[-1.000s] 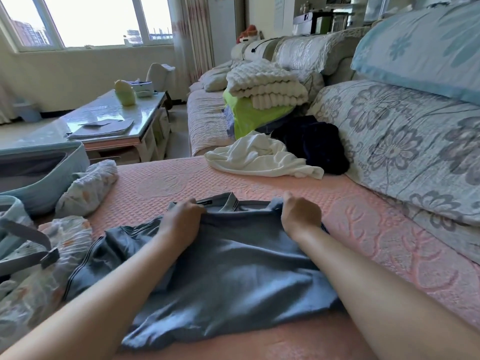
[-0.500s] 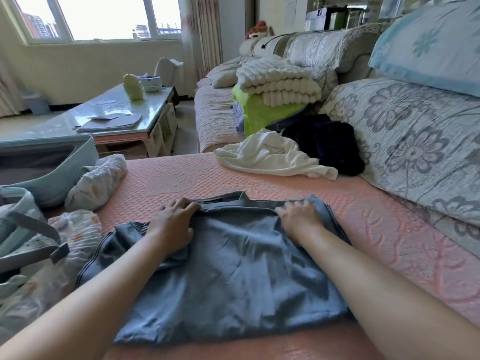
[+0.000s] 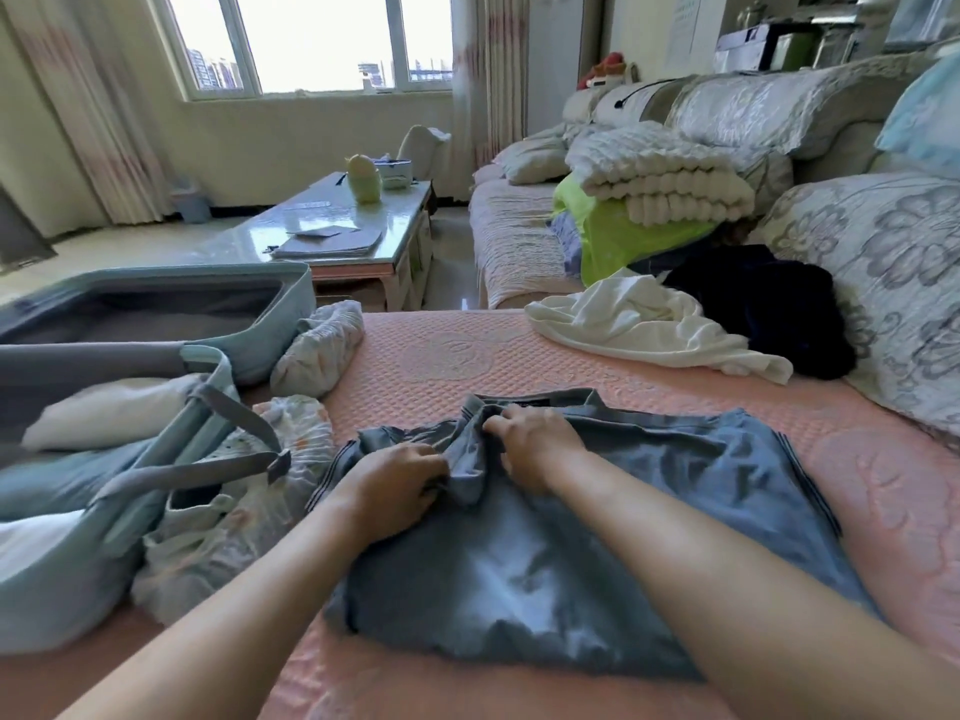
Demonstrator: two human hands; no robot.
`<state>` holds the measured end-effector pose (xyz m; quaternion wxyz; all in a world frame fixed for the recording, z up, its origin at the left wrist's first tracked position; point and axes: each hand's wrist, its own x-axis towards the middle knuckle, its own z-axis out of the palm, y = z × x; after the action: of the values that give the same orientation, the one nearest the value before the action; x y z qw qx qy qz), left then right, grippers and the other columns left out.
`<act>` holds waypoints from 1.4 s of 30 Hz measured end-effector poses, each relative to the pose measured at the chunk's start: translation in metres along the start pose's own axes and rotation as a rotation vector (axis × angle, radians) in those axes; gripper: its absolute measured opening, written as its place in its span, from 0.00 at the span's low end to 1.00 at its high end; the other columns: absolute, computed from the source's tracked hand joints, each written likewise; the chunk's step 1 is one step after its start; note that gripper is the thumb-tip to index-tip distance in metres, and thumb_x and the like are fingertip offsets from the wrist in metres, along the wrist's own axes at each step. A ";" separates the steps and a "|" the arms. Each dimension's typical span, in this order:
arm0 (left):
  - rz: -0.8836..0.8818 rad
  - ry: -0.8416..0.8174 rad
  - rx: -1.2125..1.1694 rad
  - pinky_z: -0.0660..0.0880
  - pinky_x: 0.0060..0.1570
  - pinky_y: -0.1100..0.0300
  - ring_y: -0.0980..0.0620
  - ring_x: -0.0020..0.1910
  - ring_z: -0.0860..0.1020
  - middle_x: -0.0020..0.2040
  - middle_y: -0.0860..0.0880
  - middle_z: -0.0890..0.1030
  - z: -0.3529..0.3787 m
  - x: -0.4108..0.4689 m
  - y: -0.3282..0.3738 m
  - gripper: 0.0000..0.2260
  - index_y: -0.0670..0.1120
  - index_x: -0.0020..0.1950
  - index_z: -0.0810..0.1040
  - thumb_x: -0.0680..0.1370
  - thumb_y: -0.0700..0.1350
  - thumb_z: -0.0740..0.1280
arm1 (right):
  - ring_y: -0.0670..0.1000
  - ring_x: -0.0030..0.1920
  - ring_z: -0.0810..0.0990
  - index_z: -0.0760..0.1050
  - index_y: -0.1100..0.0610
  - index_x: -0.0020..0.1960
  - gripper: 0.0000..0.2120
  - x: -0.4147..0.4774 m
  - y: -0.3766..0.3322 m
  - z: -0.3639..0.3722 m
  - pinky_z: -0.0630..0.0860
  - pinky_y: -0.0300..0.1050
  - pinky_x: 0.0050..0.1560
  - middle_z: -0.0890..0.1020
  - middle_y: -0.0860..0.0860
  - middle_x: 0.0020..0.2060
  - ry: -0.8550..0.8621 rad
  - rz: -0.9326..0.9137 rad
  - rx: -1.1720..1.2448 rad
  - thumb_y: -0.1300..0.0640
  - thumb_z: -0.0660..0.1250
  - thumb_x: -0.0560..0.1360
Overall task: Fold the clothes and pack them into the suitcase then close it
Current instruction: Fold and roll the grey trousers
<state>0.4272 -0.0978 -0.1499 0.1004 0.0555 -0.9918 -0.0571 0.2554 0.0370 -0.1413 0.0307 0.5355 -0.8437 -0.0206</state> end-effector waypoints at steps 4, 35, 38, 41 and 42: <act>-0.431 0.413 -0.267 0.74 0.54 0.54 0.44 0.51 0.78 0.51 0.46 0.80 -0.013 0.023 -0.012 0.14 0.47 0.52 0.81 0.72 0.34 0.65 | 0.58 0.68 0.73 0.65 0.49 0.75 0.27 0.014 -0.002 0.009 0.68 0.52 0.67 0.74 0.54 0.69 -0.009 0.085 0.090 0.37 0.57 0.80; -0.508 0.236 0.028 0.71 0.59 0.49 0.42 0.60 0.74 0.61 0.45 0.74 -0.004 0.030 -0.036 0.19 0.48 0.67 0.74 0.77 0.37 0.62 | 0.60 0.71 0.65 0.55 0.52 0.79 0.30 0.029 0.001 0.023 0.63 0.55 0.71 0.62 0.57 0.74 -0.014 0.197 0.176 0.58 0.58 0.78; -0.593 0.165 -0.041 0.71 0.52 0.53 0.41 0.56 0.77 0.57 0.43 0.78 -0.013 -0.001 -0.017 0.08 0.45 0.58 0.73 0.80 0.43 0.62 | 0.57 0.76 0.60 0.58 0.50 0.79 0.28 0.013 -0.019 0.015 0.56 0.53 0.75 0.56 0.55 0.79 -0.094 0.129 0.142 0.55 0.58 0.80; -0.684 -0.067 0.019 0.71 0.51 0.54 0.41 0.58 0.77 0.58 0.42 0.79 -0.018 -0.035 0.000 0.16 0.44 0.57 0.75 0.81 0.55 0.59 | 0.55 0.78 0.56 0.58 0.49 0.79 0.26 -0.009 -0.044 0.006 0.53 0.51 0.77 0.56 0.54 0.80 -0.107 0.037 0.179 0.49 0.56 0.82; -0.709 -0.099 0.011 0.71 0.50 0.54 0.42 0.57 0.77 0.58 0.42 0.79 -0.019 -0.046 0.005 0.19 0.44 0.57 0.76 0.81 0.58 0.58 | 0.55 0.79 0.55 0.58 0.49 0.80 0.26 -0.017 -0.053 0.004 0.53 0.51 0.77 0.56 0.54 0.80 -0.115 0.006 0.182 0.47 0.55 0.83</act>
<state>0.4752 -0.0895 -0.1396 0.0261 0.3939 -0.9148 -0.0855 0.3104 0.0300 -0.1497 -0.0665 0.5315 -0.8441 0.0255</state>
